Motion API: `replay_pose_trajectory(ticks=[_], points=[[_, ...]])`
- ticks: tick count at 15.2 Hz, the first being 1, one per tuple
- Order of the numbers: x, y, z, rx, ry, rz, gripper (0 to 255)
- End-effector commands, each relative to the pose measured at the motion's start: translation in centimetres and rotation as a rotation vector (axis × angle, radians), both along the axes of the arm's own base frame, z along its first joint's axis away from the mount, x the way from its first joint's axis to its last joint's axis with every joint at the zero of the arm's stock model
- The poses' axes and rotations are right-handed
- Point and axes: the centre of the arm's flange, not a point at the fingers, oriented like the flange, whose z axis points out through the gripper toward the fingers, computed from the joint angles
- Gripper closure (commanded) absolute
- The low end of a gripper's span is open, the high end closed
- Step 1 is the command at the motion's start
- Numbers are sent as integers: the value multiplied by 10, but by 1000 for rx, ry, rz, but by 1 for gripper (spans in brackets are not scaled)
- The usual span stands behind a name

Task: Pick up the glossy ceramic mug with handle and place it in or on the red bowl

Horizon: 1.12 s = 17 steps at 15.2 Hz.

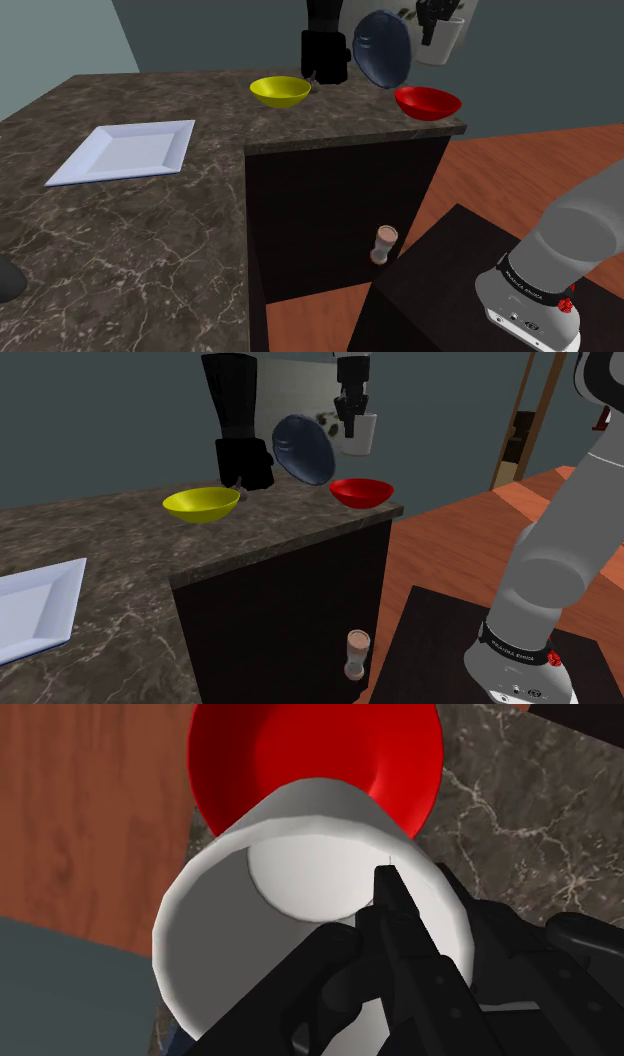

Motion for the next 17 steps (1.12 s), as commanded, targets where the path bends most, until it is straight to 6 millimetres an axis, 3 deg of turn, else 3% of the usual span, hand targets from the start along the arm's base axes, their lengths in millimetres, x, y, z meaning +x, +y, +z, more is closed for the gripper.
replay_pose_trajectory(ticks=[1, 14, 17], points=[[0, -1, -11, 0, 0, 0, 255], [0, -1, -82, 0, 0, 0, 255], [0, -1, -82, 0, 0, 0, 255]])
